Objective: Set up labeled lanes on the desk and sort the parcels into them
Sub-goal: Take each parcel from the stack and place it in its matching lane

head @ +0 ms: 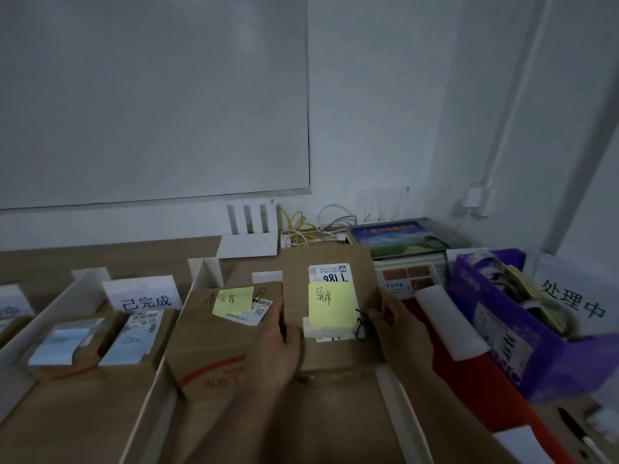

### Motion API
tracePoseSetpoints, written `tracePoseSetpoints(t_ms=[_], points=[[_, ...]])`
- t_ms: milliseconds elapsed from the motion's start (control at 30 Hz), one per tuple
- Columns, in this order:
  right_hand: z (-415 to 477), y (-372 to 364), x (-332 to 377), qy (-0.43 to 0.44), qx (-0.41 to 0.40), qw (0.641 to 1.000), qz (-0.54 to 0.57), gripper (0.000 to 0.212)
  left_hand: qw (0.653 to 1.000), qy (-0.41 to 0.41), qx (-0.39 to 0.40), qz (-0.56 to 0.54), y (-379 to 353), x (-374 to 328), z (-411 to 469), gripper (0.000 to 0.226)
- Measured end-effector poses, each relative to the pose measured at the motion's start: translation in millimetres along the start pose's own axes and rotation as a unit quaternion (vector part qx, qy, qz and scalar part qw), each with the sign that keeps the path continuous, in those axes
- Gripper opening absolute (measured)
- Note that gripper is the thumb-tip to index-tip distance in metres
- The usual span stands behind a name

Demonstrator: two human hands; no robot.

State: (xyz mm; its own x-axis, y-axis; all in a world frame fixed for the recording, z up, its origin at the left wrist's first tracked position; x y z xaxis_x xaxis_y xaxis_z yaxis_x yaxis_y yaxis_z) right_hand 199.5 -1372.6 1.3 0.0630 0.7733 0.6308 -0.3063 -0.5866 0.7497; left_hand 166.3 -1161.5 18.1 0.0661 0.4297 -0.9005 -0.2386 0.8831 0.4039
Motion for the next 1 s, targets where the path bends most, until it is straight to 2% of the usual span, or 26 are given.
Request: tracePoseSetpoints(t_ms=[200, 467, 733, 1000], points=[[9, -14, -7, -0.028, 0.007, 0.999, 0.039, 0.047, 0.999, 0.044, 0.005, 0.013, -13, 17, 12, 0.054], [1, -18, -11, -0.018, 0.022, 0.994, 0.11, 0.056, 0.999, 0.037, 0.019, 0.003, -23, 18, 9, 0.059], [-4, -16, -6, -0.011, 0.033, 0.997, 0.074, 0.054, 0.998, 0.057, 0.031, -0.012, -25, 19, 5, 0.066], [-28, -3, 23, 0.036, -0.011, 0.999, 0.03, 0.049, 1.0, 0.024, 0.01, -0.017, 2, 5, -20, 0.06]])
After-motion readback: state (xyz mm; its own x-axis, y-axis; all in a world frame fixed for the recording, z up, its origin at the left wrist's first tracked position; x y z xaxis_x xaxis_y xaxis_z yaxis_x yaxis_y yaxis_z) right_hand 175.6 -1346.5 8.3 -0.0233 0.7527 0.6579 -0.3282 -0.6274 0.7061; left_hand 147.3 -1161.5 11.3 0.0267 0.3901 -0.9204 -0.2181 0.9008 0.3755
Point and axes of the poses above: each hand's wrist, its own z-axis towards the middle knuckle, its own y-axis out of the back of the hand, x = y × z, the point moved 3 cm from there along z, towards the middle knuckle, and after that the axes turned 9 degrees about -z, right-handed, at the moved point
